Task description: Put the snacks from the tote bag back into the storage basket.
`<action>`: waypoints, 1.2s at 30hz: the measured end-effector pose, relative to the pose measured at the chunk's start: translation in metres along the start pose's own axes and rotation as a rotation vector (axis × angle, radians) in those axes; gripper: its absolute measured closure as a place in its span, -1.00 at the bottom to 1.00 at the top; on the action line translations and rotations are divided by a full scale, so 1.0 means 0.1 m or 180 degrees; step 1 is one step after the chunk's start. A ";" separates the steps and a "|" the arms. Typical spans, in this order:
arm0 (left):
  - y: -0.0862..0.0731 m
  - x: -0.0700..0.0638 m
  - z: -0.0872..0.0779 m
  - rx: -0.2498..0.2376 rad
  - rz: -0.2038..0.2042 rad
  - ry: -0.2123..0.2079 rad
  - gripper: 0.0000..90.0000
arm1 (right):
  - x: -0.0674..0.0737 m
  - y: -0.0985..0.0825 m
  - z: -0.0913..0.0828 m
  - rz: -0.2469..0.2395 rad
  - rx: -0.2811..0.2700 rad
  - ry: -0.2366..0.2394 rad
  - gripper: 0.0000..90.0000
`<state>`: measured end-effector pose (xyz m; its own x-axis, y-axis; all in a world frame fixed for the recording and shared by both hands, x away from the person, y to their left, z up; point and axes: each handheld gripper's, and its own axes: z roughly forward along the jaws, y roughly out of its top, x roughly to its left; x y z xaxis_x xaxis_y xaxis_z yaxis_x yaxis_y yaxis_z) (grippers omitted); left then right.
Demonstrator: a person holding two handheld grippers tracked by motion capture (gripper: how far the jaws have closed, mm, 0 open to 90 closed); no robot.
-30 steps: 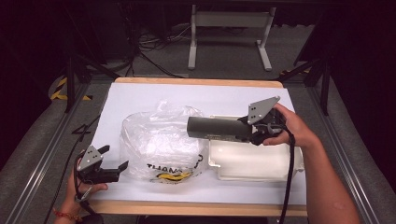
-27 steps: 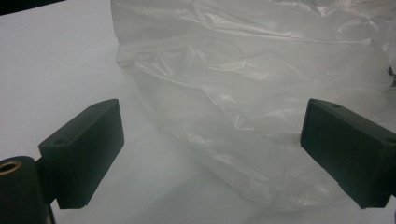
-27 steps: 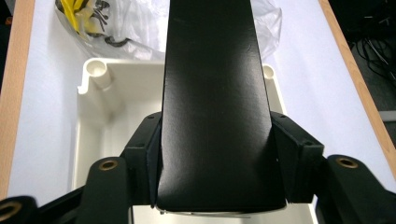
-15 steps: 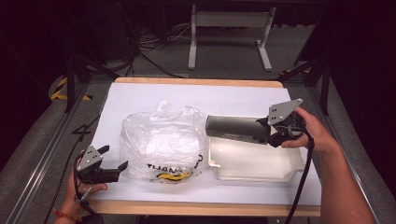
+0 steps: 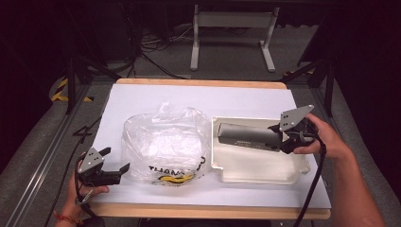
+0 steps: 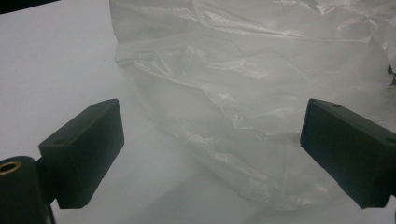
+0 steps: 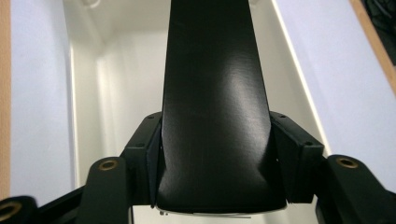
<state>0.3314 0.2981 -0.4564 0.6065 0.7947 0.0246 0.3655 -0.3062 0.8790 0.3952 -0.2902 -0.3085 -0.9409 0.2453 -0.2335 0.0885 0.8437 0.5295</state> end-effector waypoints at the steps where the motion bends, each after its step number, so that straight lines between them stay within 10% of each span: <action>1: 0.00 0.00 0.00 0.0000 0.0000 0.0000 -0.84 | 0.00 0.00 0.00 0.0000 0.0000 0.0000 -0.05; 36: 0.01 -0.01 0.01 0.0013 0.0026 -0.0006 -0.84 | -0.10 -0.23 0.42 0.0029 0.0790 0.0508 -0.05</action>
<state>0.3314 0.2962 -0.4563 0.6107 0.7912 0.0309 0.3633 -0.3147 0.8769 0.4160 -0.2921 -0.3524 -0.9775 0.1917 -0.0882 0.1559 0.9376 0.3107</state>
